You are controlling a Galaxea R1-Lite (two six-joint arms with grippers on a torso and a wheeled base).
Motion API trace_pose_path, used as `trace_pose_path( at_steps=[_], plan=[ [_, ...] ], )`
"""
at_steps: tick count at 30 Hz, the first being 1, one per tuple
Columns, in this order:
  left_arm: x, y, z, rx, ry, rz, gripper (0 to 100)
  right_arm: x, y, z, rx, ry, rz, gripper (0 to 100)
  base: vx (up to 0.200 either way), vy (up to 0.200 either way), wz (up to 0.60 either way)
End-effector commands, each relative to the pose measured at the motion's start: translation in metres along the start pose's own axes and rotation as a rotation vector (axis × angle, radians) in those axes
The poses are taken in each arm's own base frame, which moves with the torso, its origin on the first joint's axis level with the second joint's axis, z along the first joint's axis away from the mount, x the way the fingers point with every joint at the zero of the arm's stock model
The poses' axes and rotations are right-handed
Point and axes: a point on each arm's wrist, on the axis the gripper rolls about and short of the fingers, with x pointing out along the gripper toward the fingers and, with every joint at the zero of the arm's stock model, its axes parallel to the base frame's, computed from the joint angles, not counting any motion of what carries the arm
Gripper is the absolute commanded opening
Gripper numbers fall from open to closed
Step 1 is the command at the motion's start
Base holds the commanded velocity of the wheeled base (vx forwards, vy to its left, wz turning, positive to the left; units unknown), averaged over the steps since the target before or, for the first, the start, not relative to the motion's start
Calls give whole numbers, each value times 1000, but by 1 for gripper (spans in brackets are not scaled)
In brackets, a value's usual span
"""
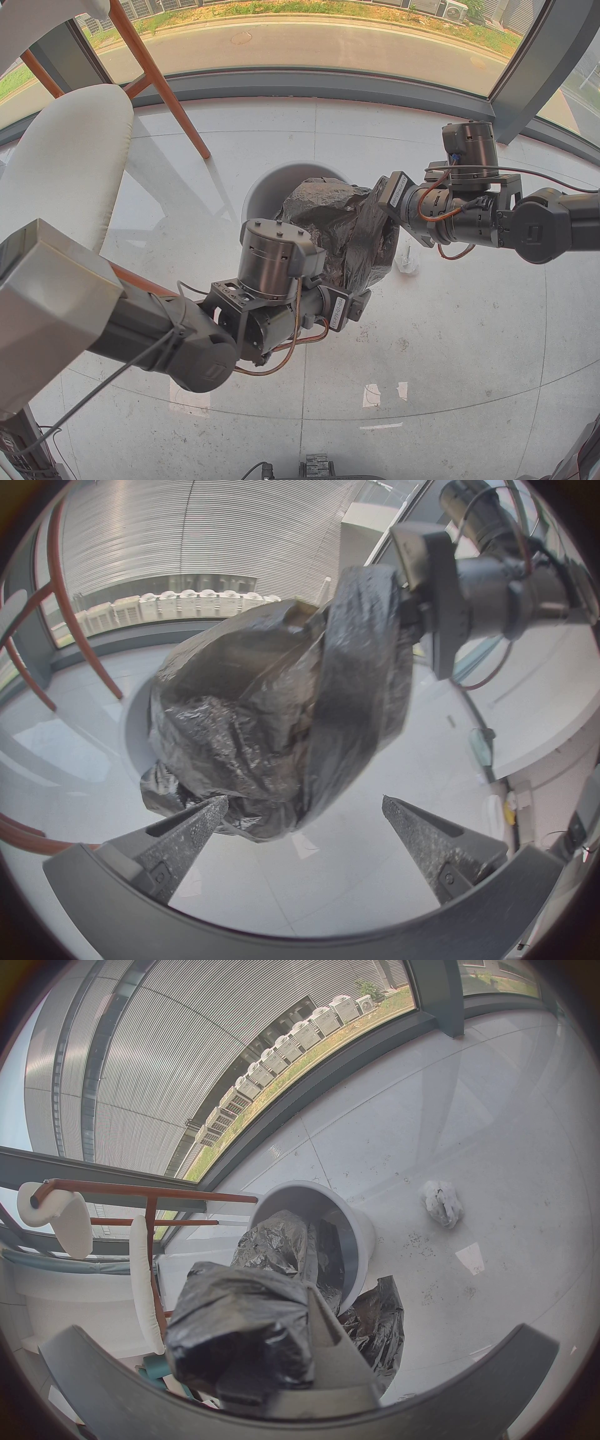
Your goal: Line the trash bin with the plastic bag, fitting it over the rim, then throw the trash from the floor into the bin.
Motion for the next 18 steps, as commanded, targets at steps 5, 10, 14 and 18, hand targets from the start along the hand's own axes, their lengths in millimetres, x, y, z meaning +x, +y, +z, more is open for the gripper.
trace_pose_path(
  at_steps=[5, 10, 14, 18],
  plan=[
    [28, -11, -3, 5, -14, 84, 100, -2, 1, 1, 0, -5, 5, 0, 0, 0, 0],
    [36, -15, 5, 9, -23, 149, 100, -3, 1, 0, 0, -2, 4, 0, 0, 0, 0],
    [45, -21, 17, 3, -54, 152, 100, -4, 1, 1, 0, -3, 5, 0, 0, 0, 0],
    [47, -20, 15, 13, -28, 166, 100, -5, 1, 1, 0, -5, 5, 0, 0, 0, 0]
  ],
)
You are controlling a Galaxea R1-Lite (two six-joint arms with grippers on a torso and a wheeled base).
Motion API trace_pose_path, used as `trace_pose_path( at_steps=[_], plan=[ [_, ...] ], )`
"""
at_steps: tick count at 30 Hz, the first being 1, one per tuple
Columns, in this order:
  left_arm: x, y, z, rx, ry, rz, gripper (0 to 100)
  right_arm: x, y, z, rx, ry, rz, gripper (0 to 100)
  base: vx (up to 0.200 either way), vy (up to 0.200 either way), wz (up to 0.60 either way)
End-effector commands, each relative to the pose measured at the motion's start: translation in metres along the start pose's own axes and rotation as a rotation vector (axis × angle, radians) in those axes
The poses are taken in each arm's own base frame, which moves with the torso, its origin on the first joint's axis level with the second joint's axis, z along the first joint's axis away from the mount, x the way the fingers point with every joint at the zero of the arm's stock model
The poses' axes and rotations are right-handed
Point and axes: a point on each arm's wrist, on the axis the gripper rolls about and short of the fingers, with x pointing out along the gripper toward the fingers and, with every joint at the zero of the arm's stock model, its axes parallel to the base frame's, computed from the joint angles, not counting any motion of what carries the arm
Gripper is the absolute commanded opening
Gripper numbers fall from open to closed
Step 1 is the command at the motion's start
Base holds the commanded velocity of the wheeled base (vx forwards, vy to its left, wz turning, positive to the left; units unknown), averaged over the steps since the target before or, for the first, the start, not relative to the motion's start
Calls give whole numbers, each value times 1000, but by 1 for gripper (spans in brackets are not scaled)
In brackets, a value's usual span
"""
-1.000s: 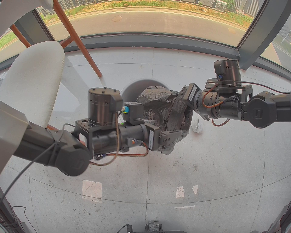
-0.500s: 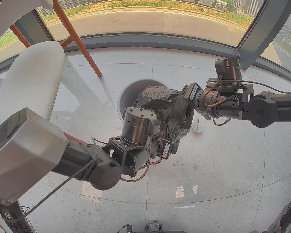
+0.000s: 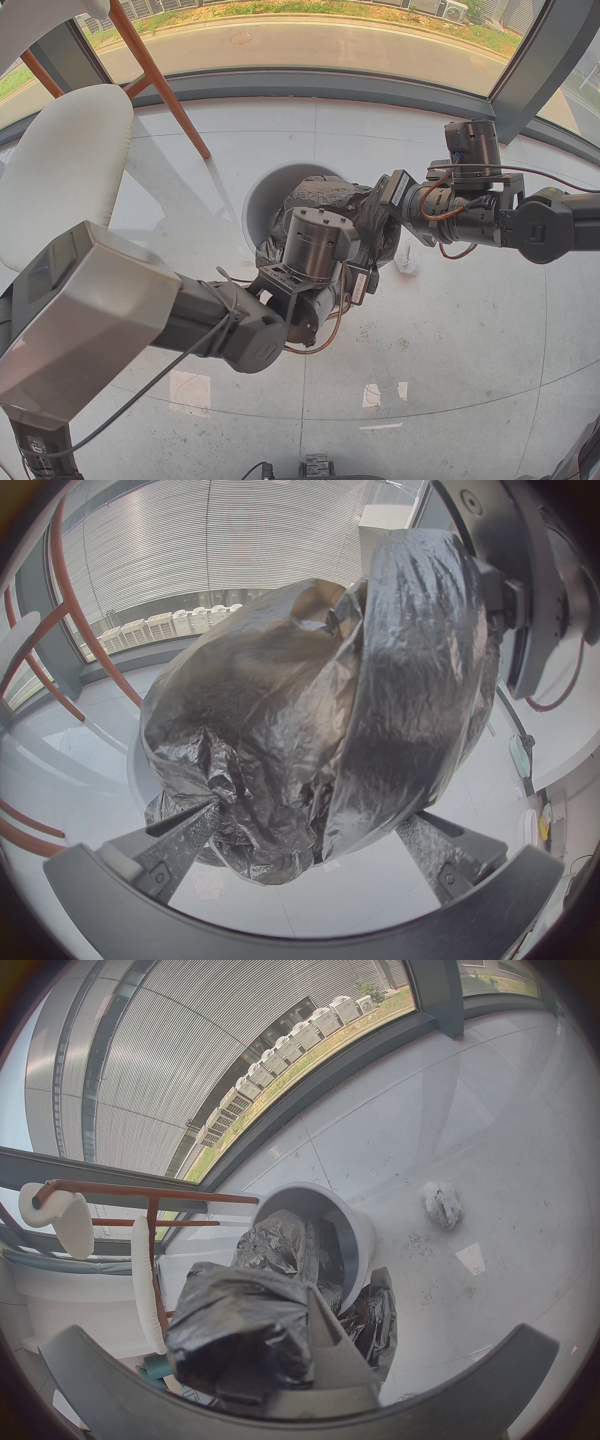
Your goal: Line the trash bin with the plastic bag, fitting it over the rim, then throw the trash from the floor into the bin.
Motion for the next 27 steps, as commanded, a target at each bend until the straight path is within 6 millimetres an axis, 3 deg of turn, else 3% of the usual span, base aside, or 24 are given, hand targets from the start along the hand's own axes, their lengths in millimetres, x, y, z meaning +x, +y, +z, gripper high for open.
trace_pose_path(
  at_steps=[1, 8, 13, 24, 27],
  plan=[
    [8, -4, -4, 7, 13, 6, 100, -2, 1, 1, 0, -3, 2, 0, 0, 0, 0],
    [3, 16, 5, 38, 3, 58, 100, -3, -3, 1, 2, -2, -9, 0, 0, 0, 0],
    [1, 44, 15, 67, -15, 108, 100, -2, -4, 1, 3, -1, -10, 0, 0, 0, 0],
    [-18, 52, 37, 63, -63, 105, 100, -2, -4, 1, 1, -1, -12, 0, 0, 0, 0],
    [-15, 65, 38, 60, -62, 133, 100, -1, -4, 1, 1, -1, -12, 0, 0, 0, 0]
  ],
)
